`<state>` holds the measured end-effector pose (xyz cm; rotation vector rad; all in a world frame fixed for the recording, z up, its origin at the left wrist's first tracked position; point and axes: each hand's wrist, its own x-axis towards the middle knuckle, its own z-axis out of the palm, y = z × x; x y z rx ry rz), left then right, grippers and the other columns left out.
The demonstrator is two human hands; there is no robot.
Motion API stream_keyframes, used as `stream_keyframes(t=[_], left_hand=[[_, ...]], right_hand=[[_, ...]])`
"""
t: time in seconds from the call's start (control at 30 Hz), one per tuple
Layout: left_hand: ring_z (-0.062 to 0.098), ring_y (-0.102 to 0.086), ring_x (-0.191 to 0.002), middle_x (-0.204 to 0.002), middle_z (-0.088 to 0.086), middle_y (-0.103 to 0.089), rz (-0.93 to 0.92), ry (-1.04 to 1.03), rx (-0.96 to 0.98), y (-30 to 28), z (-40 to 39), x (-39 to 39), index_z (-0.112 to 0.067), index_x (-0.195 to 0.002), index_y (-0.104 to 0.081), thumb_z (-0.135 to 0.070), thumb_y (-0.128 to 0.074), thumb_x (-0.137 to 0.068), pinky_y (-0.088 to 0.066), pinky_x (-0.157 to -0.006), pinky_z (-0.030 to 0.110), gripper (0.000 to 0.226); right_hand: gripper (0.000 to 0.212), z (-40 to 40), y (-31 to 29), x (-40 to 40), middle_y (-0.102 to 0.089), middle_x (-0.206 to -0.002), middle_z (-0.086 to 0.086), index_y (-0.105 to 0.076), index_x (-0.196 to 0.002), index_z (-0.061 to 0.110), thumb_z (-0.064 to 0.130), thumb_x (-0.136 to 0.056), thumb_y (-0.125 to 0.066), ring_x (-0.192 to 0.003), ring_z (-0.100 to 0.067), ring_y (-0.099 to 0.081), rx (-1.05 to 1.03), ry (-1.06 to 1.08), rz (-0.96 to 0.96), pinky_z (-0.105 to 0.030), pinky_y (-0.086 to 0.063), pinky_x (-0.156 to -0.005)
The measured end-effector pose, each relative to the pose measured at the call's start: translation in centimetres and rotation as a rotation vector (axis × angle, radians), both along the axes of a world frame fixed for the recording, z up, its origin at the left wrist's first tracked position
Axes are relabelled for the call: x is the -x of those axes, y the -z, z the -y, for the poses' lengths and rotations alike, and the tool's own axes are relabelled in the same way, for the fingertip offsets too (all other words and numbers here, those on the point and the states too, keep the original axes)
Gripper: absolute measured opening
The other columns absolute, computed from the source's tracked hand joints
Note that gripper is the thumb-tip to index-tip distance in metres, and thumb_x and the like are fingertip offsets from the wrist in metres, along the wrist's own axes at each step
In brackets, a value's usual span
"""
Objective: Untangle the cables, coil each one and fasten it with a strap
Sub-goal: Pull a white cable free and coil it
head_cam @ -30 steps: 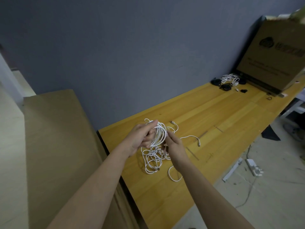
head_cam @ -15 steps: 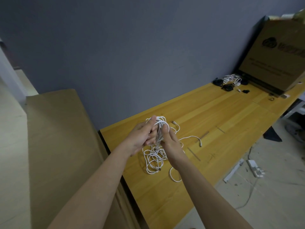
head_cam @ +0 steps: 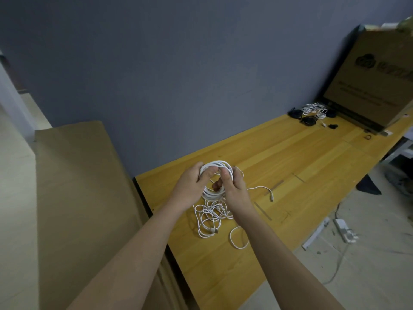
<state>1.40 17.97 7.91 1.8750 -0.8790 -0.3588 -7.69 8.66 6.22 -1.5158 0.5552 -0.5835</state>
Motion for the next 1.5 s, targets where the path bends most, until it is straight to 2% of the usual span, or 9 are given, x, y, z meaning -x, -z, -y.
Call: stream_keyframes(t=[0.17, 0.27, 0.37, 0.5, 0.87, 1.0, 1.13, 1.3, 1.5], left_hand=[[0.021, -0.057, -0.074, -0.078, 0.003, -0.058, 0.157, -0.072, -0.068, 0.5, 0.3, -0.2, -0.011, -0.097, -0.053, -0.049, -0.035, -0.097, -0.045, -0.069, 0.043, 0.042], [0.023, -0.057, -0.074, -0.078, 0.003, -0.059, 0.219, -0.091, -0.097, 0.6, 0.5, -0.5, -0.013, -0.096, -0.051, -0.058, -0.025, -0.092, -0.046, -0.066, 0.042, 0.051], [0.023, -0.055, -0.072, -0.073, -0.003, -0.052, 0.304, -0.086, -0.167, 0.7, 0.8, -0.3, -0.017, -0.092, -0.046, -0.052, -0.027, -0.097, -0.041, -0.062, 0.037, 0.04], [0.025, -0.056, -0.073, -0.073, -0.002, -0.054, 0.248, -0.041, -0.239, 0.7, 1.0, -0.1, -0.014, -0.097, -0.048, -0.05, -0.027, -0.099, -0.04, -0.063, 0.037, 0.042], [0.017, -0.054, -0.07, -0.086, 0.006, -0.061, 0.074, 0.187, -0.529, 1.7, 0.9, -0.3, -0.021, -0.087, -0.045, -0.064, -0.031, -0.093, -0.04, -0.064, 0.035, 0.045], [0.018, -0.059, -0.085, -0.107, 0.003, -0.063, 0.088, 0.246, -0.651, 2.5, 2.8, 0.2, -0.018, -0.109, -0.05, -0.062, -0.033, -0.094, -0.044, -0.071, 0.034, 0.049], [0.024, -0.056, -0.107, -0.126, 0.006, -0.057, 0.131, 0.293, -0.84, 2.5, 6.7, 1.2, -0.011, -0.125, -0.047, -0.054, -0.037, -0.098, -0.042, -0.08, 0.033, 0.051], [0.028, -0.056, -0.106, -0.117, 0.011, -0.06, 0.251, 0.295, -0.943, 3.5, 15.6, 3.1, -0.009, -0.111, -0.056, -0.04, -0.042, -0.1, -0.043, -0.084, 0.034, 0.036], [0.03, -0.058, -0.106, -0.116, 0.009, -0.062, 0.398, 0.169, -0.901, 4.5, 29.3, 7.9, -0.014, -0.105, -0.06, -0.029, -0.037, -0.101, -0.042, -0.077, 0.033, 0.027]], right_hand=[[0.037, -0.1, 0.0, 0.1, -0.057, -0.074, 0.004, -0.05, -0.128, 0.026, 0.041, -0.095, -0.049, -0.071, -0.011, -0.056, -0.151, -0.068, 0.064, -0.031, -0.048, -0.068], [0.031, -0.8, -0.2, 0.1, -0.054, -0.08, 0.01, -0.059, -0.108, 0.029, 0.051, -0.092, -0.042, -0.079, -0.014, -0.055, -0.094, 0.001, 0.084, -0.031, -0.05, -0.075], [0.026, -1.4, -0.5, -0.6, -0.054, -0.088, 0.009, -0.054, -0.1, 0.03, 0.039, -0.103, -0.03, -0.082, -0.008, -0.056, 0.005, 0.173, -0.001, -0.018, -0.047, -0.075], [0.025, -1.2, -0.2, -1.5, -0.053, -0.08, 0.007, -0.049, -0.086, 0.032, 0.031, -0.104, -0.031, -0.082, -0.02, -0.053, 0.022, 0.282, -0.063, -0.037, -0.045, -0.078], [0.028, 2.0, 2.6, 0.6, -0.053, -0.076, 0.008, -0.06, -0.108, 0.004, 0.021, -0.103, -0.038, -0.074, -0.011, -0.05, 0.203, 0.166, -0.192, -0.021, -0.035, -0.064], [0.03, 4.4, 4.1, 1.9, -0.048, -0.072, 0.012, -0.059, -0.11, 0.005, 0.025, -0.103, -0.038, -0.065, -0.003, -0.045, 0.162, 0.156, -0.238, -0.024, -0.038, -0.063], [0.027, 8.7, 5.4, 4.5, -0.052, -0.073, 0.009, -0.06, -0.108, 0.009, 0.024, -0.103, -0.039, -0.069, -0.014, -0.049, 0.156, 0.129, -0.303, -0.024, -0.038, -0.065], [0.023, 17.0, 7.5, 9.3, -0.05, -0.071, 0.004, -0.058, -0.094, 0.014, 0.024, -0.103, -0.039, -0.06, -0.009, -0.044, 0.173, 0.146, -0.36, -0.029, -0.035, -0.065], [0.031, 30.6, 6.9, 16.9, -0.063, -0.095, -0.009, -0.062, -0.11, 0.003, 0.023, -0.103, -0.039, -0.089, -0.023, -0.055, 0.306, 0.107, -0.466, -0.026, -0.032, -0.067]])
